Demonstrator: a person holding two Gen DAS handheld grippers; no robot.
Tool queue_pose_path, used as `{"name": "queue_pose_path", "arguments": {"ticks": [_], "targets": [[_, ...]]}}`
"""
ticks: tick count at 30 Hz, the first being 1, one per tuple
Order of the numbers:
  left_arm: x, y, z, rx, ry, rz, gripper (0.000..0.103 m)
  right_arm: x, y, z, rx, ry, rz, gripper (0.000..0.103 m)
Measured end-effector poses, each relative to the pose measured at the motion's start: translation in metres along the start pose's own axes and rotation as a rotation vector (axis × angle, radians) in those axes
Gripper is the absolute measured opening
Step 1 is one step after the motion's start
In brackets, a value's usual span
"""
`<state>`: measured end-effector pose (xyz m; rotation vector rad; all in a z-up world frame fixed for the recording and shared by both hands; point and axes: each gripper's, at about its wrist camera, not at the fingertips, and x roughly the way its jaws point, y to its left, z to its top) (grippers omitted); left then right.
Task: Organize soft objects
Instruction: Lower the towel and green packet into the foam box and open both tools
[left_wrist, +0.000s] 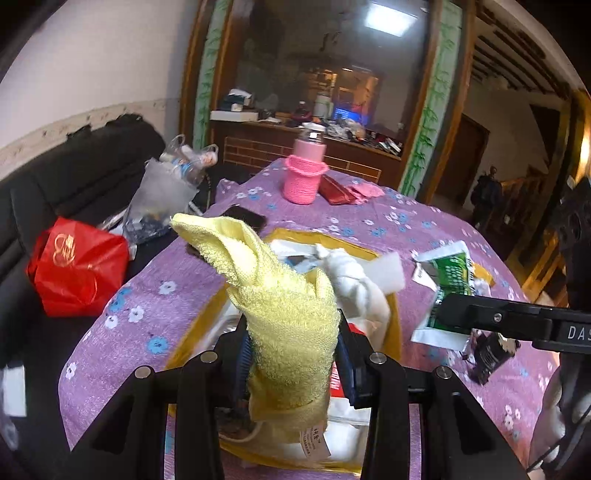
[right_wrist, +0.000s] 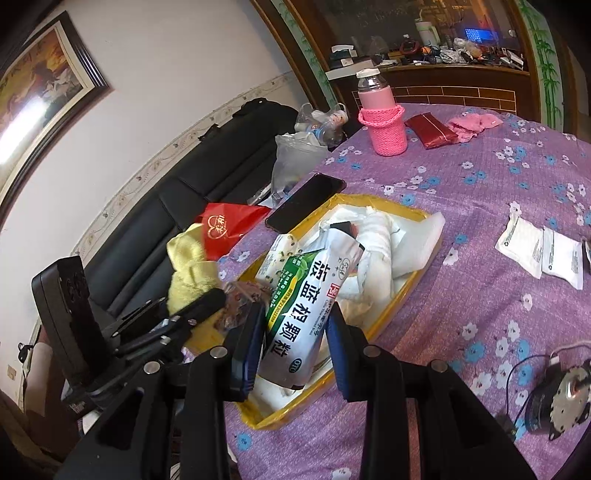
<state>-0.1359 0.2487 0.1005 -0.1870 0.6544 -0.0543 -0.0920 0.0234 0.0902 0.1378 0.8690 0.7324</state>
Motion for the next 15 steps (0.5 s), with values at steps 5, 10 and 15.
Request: {"name": "queue_pose_path", "arguments": {"ticks": [5,10,15], "targets": [[0.003,0.012,0.000,-0.039,0.006,0.001,0.042,0.025,-0.004,0.006,0.008,0.048,-0.008,0.033],[0.015,-0.004,0.000,-0.009,0.020,-0.017,0.042,0.054,-0.011,0.013,0.027,0.103,-0.023,0.033],[0.028,-0.012,-0.003,0.013,0.043,-0.018,0.042,0.076,-0.020,0.019,0.032,0.134,-0.058,0.033]]}}
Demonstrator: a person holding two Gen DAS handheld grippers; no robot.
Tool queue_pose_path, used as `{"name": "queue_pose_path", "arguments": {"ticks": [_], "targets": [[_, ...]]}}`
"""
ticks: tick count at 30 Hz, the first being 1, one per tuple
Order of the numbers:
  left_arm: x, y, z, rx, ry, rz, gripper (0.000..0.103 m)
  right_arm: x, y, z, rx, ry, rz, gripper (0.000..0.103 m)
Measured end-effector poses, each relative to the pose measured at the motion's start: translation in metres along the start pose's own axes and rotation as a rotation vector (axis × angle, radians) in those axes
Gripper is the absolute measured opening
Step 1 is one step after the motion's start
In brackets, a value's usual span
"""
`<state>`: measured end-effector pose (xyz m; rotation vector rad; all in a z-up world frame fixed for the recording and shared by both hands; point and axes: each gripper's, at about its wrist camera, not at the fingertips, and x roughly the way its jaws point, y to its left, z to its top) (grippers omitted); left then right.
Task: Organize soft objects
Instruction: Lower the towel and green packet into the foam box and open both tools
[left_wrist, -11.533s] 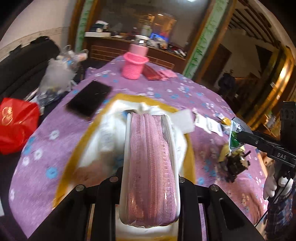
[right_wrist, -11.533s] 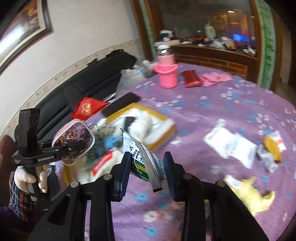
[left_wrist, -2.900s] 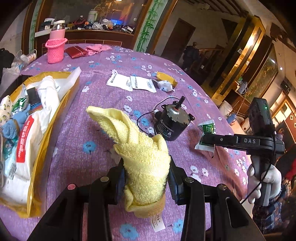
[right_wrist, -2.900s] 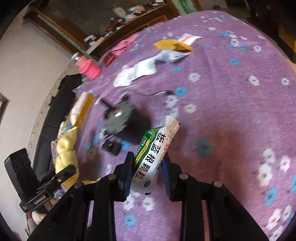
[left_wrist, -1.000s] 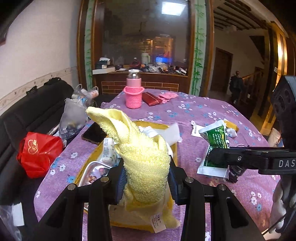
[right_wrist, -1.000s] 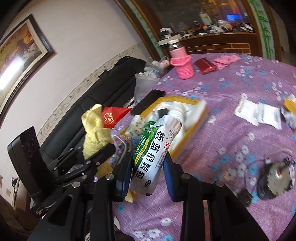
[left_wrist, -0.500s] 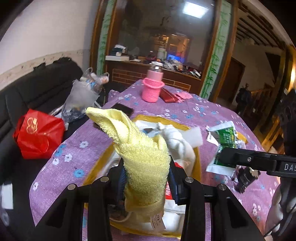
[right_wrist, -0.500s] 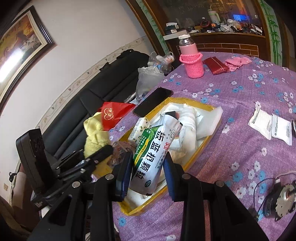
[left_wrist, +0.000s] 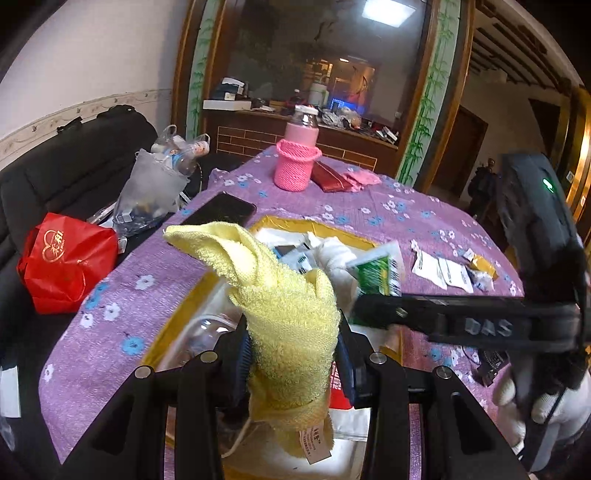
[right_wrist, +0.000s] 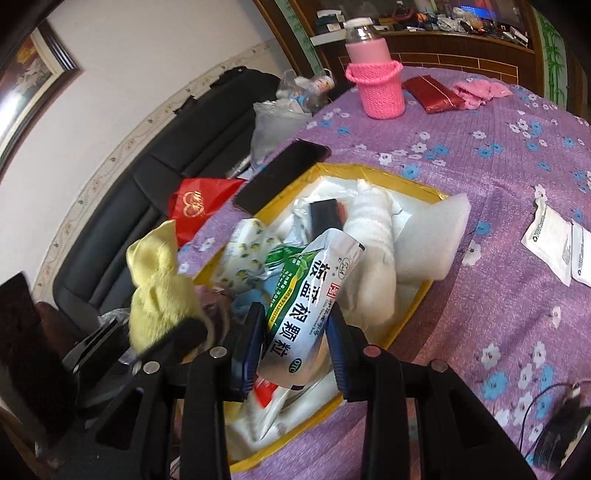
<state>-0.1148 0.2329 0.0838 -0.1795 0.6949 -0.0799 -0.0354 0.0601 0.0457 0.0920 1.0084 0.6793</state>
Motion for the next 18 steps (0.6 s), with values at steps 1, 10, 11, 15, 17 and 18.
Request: {"name": "queue_pose_path", "arguments": {"ticks": [1,10,11,15,17,18], "targets": [[0.002,-0.001,-0.001,0.005,0.004,0.001,0.042,0.005,-0.002,0.003,0.003,0.007,-0.009,0.033],[0.011,-0.004,-0.007,0.025,0.022,0.015,0.042,0.032,-0.008,0.031,-0.003,0.023,-0.074,0.033],[0.012,-0.004,-0.007,0.027,0.023,0.019,0.042,0.034,-0.008,0.032,-0.011,0.025,-0.087,0.033],[0.016,-0.003,-0.008,0.028,0.030,0.020,0.042,0.045,-0.010,0.033,-0.008,0.058,-0.093,0.033],[0.017,-0.003,-0.008,0.027,0.032,0.018,0.042,0.047,-0.010,0.031,-0.012,0.062,-0.091,0.035],[0.017,-0.003,-0.008,0.028,0.032,0.019,0.042,0.047,-0.009,0.031,-0.016,0.061,-0.087,0.035]]}}
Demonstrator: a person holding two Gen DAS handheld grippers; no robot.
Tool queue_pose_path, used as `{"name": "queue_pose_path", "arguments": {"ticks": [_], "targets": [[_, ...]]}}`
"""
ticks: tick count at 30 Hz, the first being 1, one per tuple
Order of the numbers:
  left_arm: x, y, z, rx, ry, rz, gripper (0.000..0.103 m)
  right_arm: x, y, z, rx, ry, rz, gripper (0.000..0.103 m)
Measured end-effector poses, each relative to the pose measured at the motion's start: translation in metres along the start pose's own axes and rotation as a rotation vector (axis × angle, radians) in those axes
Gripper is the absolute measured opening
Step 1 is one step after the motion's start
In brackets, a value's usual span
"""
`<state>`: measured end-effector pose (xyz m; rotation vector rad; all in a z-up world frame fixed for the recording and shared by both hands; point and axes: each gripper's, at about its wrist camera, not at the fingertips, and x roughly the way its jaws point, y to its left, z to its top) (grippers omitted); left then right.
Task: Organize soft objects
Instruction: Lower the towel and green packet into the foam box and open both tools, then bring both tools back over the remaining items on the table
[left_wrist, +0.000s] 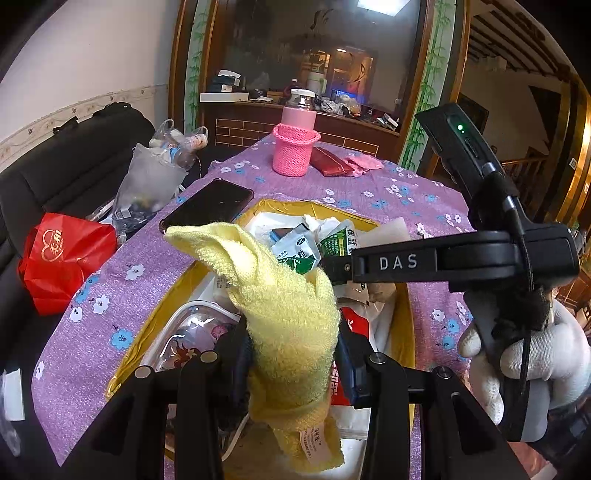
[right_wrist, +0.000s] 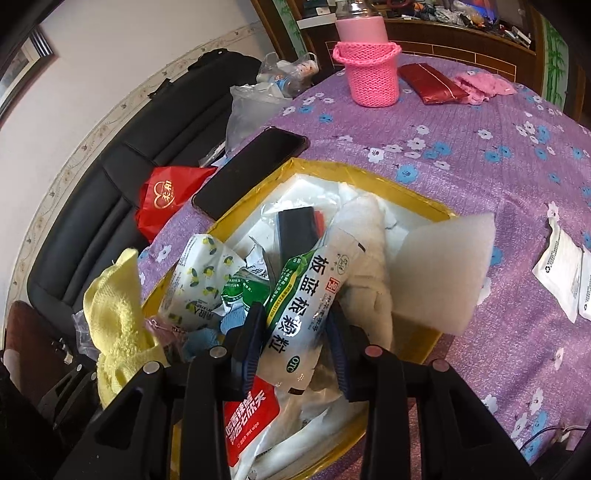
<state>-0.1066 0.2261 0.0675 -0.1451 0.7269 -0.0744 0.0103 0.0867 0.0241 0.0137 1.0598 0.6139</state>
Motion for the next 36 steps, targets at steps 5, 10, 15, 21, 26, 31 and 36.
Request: {"name": "queue_pose_path", "arguments": {"ticks": [5,10,15,21,26,31,36], "targets": [[0.000,-0.001,-0.001,0.002,0.001,0.000,0.042,-0.024,0.004,0.000,0.000,-0.062,0.040,0.055],[0.001,-0.001,-0.001,0.003,0.002,0.006,0.042,-0.061,0.007,-0.005,-0.006,-0.161,0.036,0.068],[0.002,-0.003,-0.001,0.004,0.002,0.009,0.042,-0.086,-0.005,-0.018,0.047,-0.220,0.052,0.070],[0.001,-0.007,-0.001,0.011,-0.002,0.016,0.042,-0.104,-0.016,-0.043,0.064,-0.276,0.024,0.071],[-0.002,-0.012,-0.003,0.025,-0.008,0.027,0.042,-0.109,-0.019,-0.059,0.058,-0.284,0.012,0.072],[-0.008,-0.020,-0.003,0.058,-0.027,0.076,0.049,-0.115,-0.029,-0.070,0.074,-0.291,0.016,0.072],[-0.016,-0.026,-0.002,0.063,-0.057,0.142,0.079,-0.128,-0.042,-0.078,0.097,-0.320,0.020,0.072]]}}
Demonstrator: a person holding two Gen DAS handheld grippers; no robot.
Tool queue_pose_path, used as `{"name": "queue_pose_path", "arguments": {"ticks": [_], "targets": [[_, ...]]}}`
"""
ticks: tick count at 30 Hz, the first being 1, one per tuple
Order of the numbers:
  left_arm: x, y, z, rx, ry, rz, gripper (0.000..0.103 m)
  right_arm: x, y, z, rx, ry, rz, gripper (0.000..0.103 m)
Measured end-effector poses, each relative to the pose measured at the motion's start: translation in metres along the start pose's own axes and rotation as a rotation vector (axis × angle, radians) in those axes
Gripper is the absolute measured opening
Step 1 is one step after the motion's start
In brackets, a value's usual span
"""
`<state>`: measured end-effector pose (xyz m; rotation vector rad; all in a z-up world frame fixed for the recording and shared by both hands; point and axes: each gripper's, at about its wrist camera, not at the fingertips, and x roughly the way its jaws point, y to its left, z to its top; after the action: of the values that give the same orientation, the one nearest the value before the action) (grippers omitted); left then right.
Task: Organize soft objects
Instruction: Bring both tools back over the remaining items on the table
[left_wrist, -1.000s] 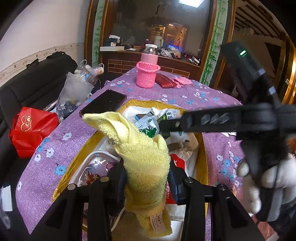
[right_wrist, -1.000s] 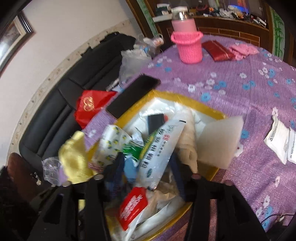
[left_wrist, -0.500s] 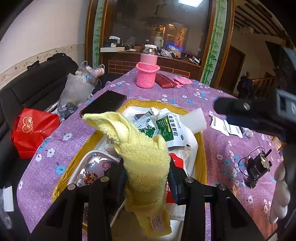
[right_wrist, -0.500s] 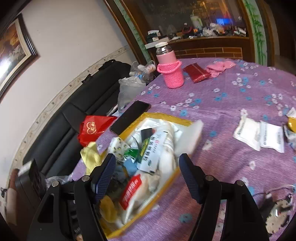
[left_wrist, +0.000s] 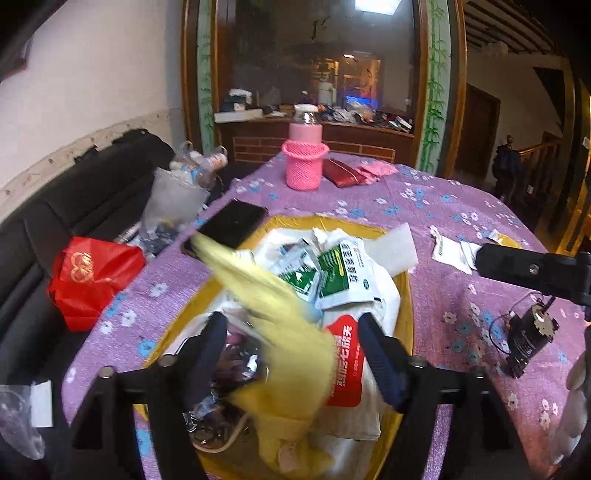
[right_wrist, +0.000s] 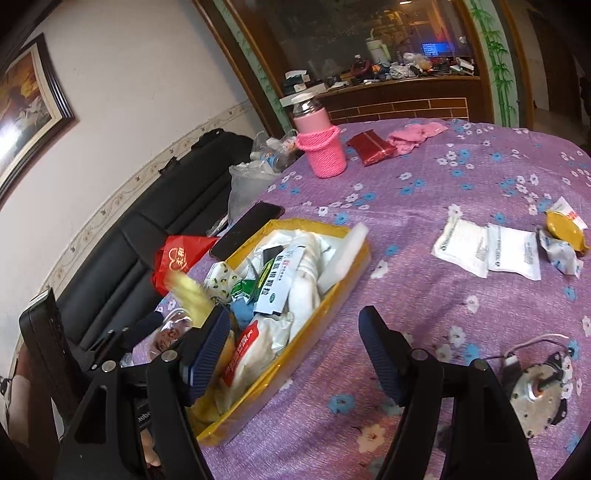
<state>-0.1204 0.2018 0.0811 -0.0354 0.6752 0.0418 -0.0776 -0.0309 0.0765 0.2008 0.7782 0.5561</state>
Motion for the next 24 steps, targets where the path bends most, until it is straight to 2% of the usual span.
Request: {"name": "queue_pose_path", "arguments": {"ticks": [4,17,24], "targets": [[-0.008,-0.008,0.004,0.019,-0.024,0.031,0.086,-0.016,-0.015,-0.001,0.029,-0.029,-0.001,0.072],[-0.028,-0.059,0.014,0.134,-0.066,0.046,0.086,-0.079,-0.094,-0.007,0.167,-0.135,-0.023,0.073],[-0.029,-0.101,0.018,0.220,-0.064,0.036,0.086,-0.115,-0.150,-0.015,0.243,-0.178,-0.083,0.074]]}}
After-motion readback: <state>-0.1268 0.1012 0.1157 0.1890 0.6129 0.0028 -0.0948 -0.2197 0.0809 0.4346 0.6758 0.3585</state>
